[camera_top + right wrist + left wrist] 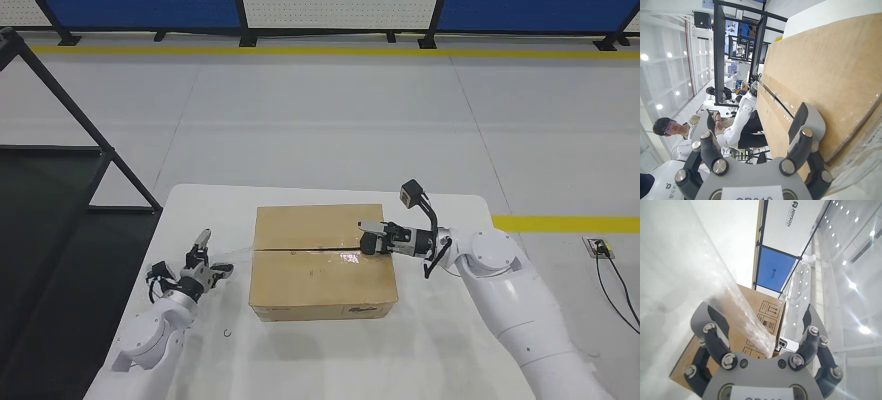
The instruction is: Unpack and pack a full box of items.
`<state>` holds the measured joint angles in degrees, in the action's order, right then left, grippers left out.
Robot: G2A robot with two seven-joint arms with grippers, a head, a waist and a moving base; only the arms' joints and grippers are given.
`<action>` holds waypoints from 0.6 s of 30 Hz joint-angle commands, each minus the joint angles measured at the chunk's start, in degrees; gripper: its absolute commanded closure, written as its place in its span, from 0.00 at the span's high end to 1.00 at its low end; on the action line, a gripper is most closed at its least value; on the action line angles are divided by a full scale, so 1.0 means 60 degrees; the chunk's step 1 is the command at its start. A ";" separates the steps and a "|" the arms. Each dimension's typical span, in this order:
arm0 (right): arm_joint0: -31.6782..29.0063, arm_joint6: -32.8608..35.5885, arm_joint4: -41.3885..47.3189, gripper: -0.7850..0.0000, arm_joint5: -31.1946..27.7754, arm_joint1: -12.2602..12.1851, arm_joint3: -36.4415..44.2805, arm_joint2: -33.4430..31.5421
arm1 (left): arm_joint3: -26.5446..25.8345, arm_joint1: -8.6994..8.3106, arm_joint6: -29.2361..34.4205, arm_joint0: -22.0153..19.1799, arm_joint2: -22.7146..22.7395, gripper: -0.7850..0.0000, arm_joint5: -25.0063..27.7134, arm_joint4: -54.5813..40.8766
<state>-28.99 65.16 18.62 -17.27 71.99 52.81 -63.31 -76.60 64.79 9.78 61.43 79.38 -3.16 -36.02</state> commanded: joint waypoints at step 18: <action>0.0000 0.0000 0.0000 1.00 0.0000 0.0000 0.0000 0.0000 | -0.0279 0.0108 -0.0431 -0.0152 0.1006 1.00 0.1219 -0.0613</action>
<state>-28.99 65.16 18.62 -17.27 71.99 52.81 -63.31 -77.72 65.44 7.08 60.35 85.14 3.91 -39.70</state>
